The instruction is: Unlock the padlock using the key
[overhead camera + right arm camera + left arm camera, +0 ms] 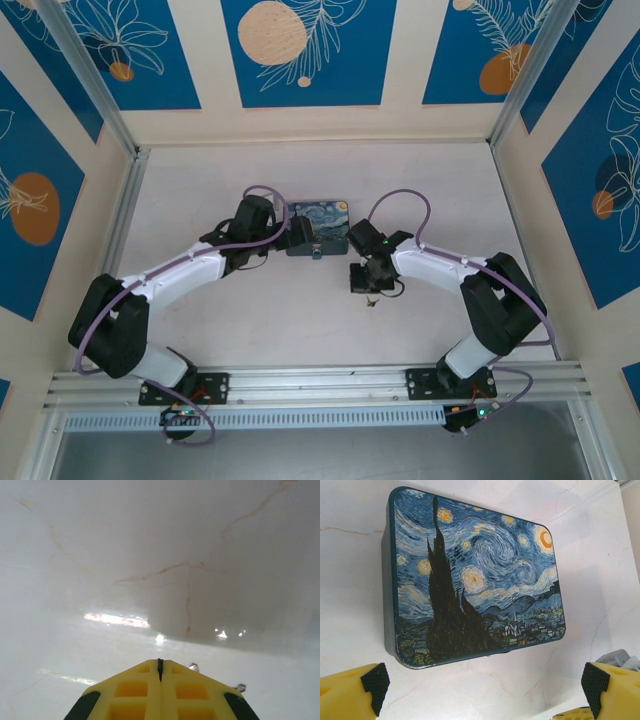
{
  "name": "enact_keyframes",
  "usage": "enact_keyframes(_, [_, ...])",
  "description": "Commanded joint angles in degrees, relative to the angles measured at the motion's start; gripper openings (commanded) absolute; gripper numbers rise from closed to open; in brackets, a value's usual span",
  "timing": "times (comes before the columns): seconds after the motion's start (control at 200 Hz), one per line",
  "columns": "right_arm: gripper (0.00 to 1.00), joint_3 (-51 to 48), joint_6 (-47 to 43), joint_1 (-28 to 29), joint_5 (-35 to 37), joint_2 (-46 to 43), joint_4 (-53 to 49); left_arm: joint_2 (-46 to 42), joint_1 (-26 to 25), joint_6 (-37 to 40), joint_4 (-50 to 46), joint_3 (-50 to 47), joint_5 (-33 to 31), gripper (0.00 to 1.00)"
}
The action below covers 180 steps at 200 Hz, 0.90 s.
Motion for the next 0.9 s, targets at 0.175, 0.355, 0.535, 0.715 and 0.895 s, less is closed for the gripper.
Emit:
enact_keyframes(0.175, [0.5, -1.0, -0.3, 0.5, -0.2, -3.1, -2.0, -0.7, -0.4, 0.9, -1.0, 1.1, -1.1, 1.0])
enact_keyframes(0.355, [0.58, -3.9, -2.9, 0.5, 0.6, -4.4, -2.2, -0.1, -0.5, 0.6, -0.2, 0.9, -0.6, 1.0])
enact_keyframes(0.535, [0.58, -3.8, -3.9, 0.5, 1.1, -2.5, -0.7, 0.1, -0.6, 0.2, 0.1, 0.9, -0.3, 1.0])
enact_keyframes(0.715, [0.59, -2.6, -5.6, 0.6, 1.5, 0.6, -0.2, -0.5, -0.5, 0.3, -0.3, 0.5, -0.7, 1.0])
enact_keyframes(0.895, [0.58, -2.3, -6.7, 1.3, 1.5, 1.8, -1.7, -0.4, -0.5, 0.3, -0.1, 0.4, -0.7, 1.0])
